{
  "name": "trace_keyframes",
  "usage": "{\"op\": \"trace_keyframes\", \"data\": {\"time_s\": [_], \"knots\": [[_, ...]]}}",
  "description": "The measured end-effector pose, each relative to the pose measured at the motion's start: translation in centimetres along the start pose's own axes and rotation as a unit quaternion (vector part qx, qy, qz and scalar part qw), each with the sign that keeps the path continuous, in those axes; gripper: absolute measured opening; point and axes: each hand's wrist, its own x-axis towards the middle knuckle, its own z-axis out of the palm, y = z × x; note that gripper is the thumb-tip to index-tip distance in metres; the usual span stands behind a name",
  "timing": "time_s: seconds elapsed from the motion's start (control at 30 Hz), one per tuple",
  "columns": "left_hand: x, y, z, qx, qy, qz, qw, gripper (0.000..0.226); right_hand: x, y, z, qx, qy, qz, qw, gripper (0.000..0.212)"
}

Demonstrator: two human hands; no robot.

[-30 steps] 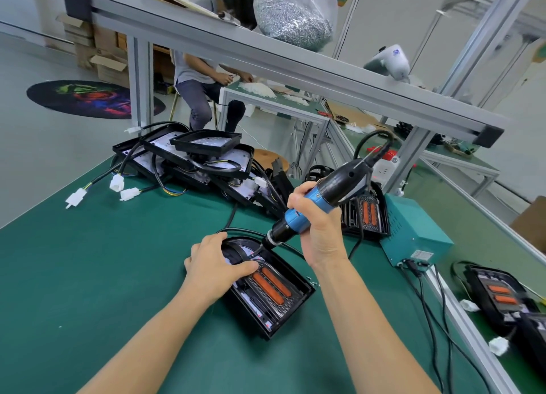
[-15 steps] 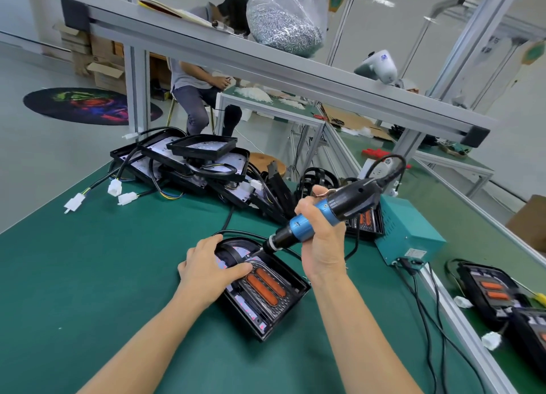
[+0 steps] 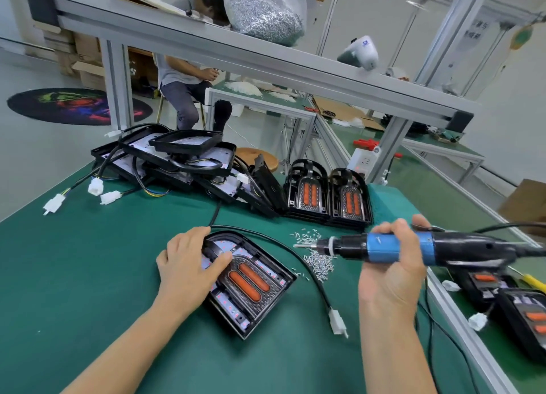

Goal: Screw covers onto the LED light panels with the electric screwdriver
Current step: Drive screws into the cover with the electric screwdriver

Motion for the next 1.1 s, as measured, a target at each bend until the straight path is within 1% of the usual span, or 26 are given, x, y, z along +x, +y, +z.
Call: {"op": "trace_keyframes", "data": {"time_s": [0.1,0.17,0.23,0.33,0.4,0.47,0.57,0.67,0.8,1.1], "knots": [[0.7,2.7,0.2,-0.016,0.028,0.085,0.996,0.037,0.0,-1.0,-1.2,-0.014,0.012,-0.014,1.0,0.028],[1.3,5.4,0.8,-0.021,0.002,0.138,0.99,0.025,0.1,-1.4,-1.7,-0.027,0.021,-0.019,0.999,0.028],[2.1,7.9,1.7,0.003,-0.067,0.175,0.982,0.011,0.2,-1.7,-2.2,-0.039,0.026,-0.02,0.999,0.028],[3.6,10.4,3.6,0.088,-0.193,0.204,0.956,0.013,0.4,-2.1,-2.8,-0.054,0.028,-0.022,0.998,0.029],[4.3,11.4,4.8,0.128,-0.257,0.204,0.936,0.013,0.4,-2.4,-3.1,-0.062,0.029,-0.02,0.997,0.03],[4.7,11.8,5.7,0.158,-0.307,0.198,0.918,0.015,0.4,-2.5,-3.3,-0.072,0.032,-0.021,0.997,0.03],[5.0,12.1,6.4,0.181,-0.355,0.192,0.897,0.019,0.4,-2.7,-3.5,-0.085,0.04,-0.022,0.995,0.029],[5.2,12.3,6.7,0.194,-0.38,0.186,0.885,0.023,0.4,-2.9,-3.5,-0.091,0.041,-0.023,0.995,0.03],[5.5,12.6,7.0,0.22,-0.377,0.187,0.88,0.026,0.4,-3.0,-3.4,-0.092,0.039,-0.016,0.995,0.031],[5.5,12.8,7.9,0.267,-0.361,0.239,0.861,0.018,0.2,-2.9,-3.6,-0.094,0.029,-0.005,0.995,0.031]]}}
